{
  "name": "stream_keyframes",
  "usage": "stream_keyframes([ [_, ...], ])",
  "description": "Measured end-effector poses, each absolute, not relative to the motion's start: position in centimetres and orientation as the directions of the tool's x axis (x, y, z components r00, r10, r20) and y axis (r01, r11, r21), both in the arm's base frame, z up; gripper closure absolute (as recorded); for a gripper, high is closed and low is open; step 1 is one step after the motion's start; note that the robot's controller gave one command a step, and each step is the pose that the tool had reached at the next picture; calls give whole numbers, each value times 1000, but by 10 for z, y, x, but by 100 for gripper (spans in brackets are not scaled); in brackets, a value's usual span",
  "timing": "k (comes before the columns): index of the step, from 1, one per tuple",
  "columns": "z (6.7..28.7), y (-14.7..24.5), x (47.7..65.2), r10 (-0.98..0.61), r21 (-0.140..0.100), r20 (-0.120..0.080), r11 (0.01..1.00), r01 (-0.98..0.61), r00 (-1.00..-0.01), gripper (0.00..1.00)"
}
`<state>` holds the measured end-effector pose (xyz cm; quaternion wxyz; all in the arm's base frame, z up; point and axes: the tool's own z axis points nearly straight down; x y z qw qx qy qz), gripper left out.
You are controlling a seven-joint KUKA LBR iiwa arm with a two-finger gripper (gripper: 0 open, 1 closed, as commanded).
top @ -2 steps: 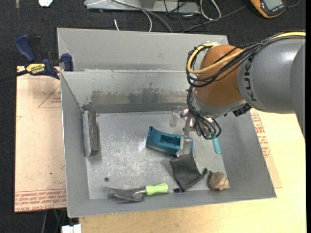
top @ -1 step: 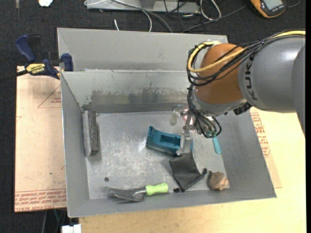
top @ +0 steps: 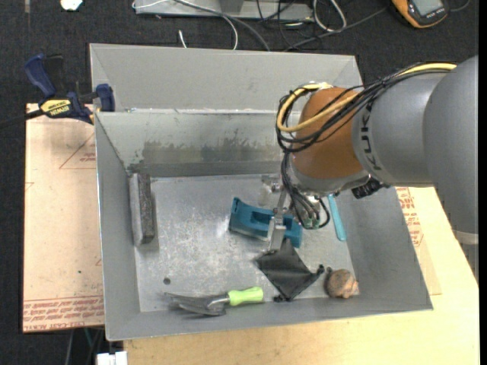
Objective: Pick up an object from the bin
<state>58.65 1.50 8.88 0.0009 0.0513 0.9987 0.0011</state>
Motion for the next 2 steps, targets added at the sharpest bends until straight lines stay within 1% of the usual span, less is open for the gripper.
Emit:
stream_keyframes([
  [1,97,16,584,143,3,-2,990,143,-990,0],
  [2,84,17,585,131,3,0,991,131,-991,0],
])
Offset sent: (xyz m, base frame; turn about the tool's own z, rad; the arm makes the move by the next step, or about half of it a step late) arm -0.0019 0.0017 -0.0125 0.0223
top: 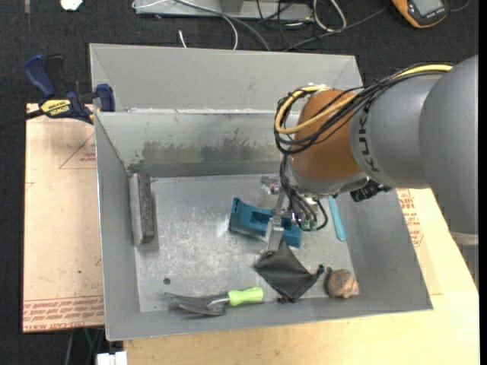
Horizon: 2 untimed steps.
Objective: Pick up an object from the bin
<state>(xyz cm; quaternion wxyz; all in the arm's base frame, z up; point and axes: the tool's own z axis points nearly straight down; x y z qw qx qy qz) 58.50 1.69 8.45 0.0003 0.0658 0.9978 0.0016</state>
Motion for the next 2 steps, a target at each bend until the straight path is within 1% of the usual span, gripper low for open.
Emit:
stream_keyframes([
  [1,69,8,586,260,5,-4,965,260,-965,0],
  [2,80,15,586,157,5,-3,988,157,-988,100],
])
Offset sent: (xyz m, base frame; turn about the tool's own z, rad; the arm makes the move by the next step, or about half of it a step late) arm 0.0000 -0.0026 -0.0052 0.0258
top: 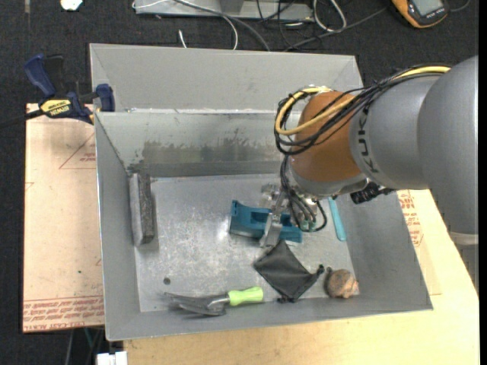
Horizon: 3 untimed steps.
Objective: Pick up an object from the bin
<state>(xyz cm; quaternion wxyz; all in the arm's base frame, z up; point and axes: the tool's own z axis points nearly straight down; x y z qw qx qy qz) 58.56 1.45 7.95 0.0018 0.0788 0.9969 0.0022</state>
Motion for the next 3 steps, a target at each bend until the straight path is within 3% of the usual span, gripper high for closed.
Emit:
stream_keyframes([
  [1,80,15,586,157,5,-3,988,157,-988,100],
  [2,114,15,581,157,3,10,988,157,-988,100],
  [3,154,15,582,156,3,11,988,156,-988,100],
])
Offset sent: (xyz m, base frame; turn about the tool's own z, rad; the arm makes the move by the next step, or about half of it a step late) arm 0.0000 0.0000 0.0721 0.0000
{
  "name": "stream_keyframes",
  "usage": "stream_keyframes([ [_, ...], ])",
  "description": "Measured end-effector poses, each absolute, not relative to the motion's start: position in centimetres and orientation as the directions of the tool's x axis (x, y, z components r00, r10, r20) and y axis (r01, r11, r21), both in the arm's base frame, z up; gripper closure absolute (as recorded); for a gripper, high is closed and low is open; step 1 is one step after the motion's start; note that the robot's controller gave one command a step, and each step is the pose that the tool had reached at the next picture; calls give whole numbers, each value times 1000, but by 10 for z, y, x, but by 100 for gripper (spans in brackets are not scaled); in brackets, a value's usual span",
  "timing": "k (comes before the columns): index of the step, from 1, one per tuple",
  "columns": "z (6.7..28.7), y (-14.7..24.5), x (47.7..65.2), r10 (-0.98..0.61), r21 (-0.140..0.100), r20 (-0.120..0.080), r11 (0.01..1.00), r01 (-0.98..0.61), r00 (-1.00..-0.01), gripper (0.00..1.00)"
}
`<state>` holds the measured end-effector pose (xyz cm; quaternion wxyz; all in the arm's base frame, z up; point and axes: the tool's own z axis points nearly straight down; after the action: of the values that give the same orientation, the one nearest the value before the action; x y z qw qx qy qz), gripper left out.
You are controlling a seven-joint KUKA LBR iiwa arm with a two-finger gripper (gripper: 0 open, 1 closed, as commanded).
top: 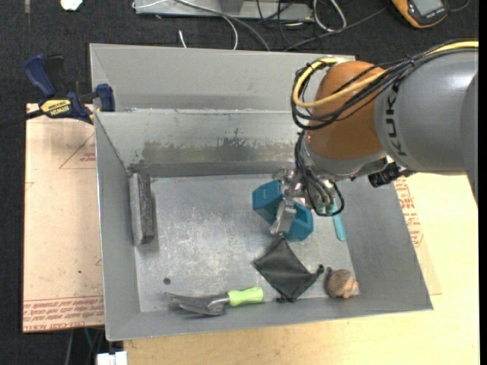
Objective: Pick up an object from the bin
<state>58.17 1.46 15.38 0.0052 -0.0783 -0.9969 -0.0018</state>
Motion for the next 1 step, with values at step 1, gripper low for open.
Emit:
stream_keyframes([
  [1,199,15,581,155,3,13,988,155,-988,100],
])
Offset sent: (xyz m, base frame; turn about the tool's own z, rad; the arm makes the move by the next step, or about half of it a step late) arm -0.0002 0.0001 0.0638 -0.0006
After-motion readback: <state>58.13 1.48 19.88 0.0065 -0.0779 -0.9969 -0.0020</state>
